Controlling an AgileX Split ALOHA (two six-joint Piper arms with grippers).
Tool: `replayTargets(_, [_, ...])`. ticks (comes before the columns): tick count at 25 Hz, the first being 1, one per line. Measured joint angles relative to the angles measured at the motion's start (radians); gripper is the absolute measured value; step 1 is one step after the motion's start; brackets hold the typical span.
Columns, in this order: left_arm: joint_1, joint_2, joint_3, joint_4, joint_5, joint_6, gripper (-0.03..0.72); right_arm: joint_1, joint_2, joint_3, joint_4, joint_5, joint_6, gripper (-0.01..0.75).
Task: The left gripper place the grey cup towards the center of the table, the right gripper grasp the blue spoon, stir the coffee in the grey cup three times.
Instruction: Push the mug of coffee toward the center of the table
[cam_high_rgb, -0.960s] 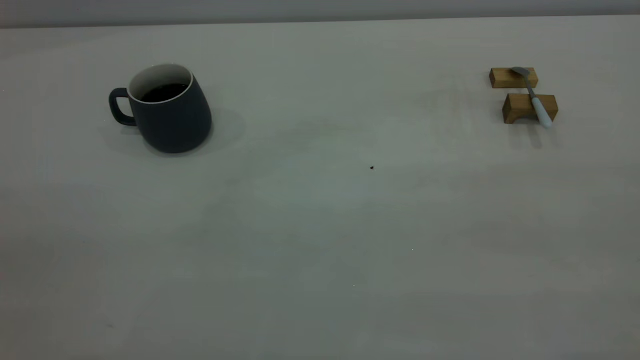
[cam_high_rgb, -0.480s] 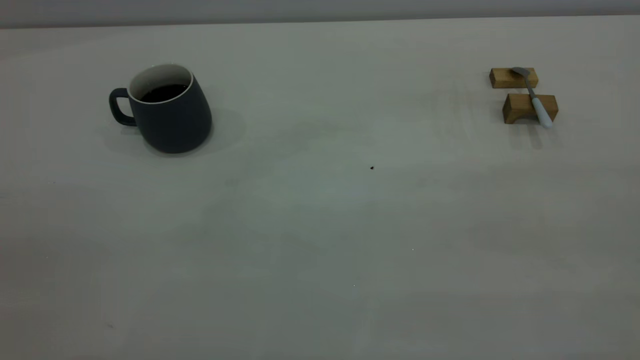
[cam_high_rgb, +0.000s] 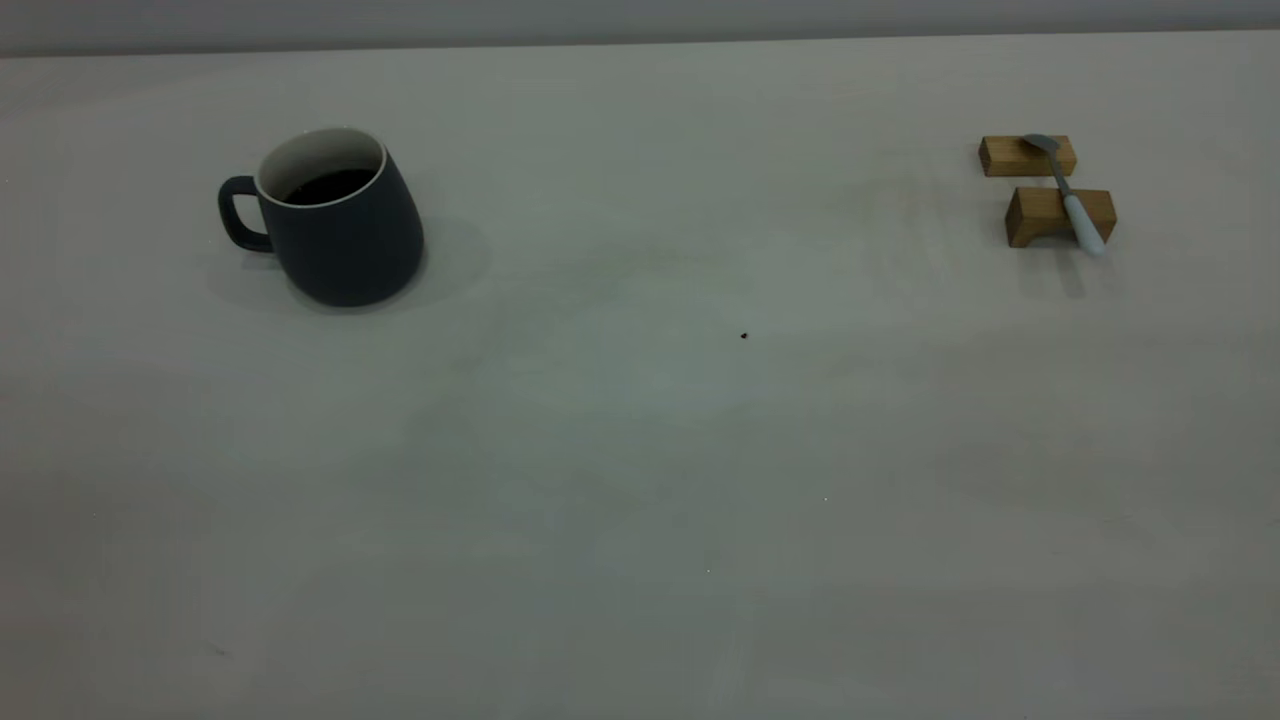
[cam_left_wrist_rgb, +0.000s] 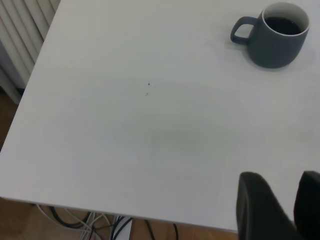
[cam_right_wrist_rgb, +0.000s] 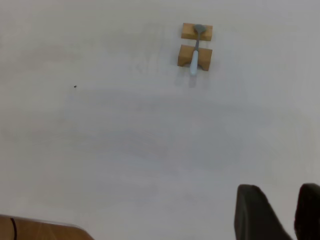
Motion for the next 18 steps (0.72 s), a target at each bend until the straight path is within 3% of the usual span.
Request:
replayTargets(10, [0.0,0.045,-0.035,0.003,-0.04,0.004,0.254,0.0,0.0,0.0,0.0,0.0,-0.001,0.238])
replayTargets(18, [0.0,0.417,-0.117,0.044,-0.187,0.088,0.254,0.0,0.0,0.0,0.0,0.0,0.0,0.238])
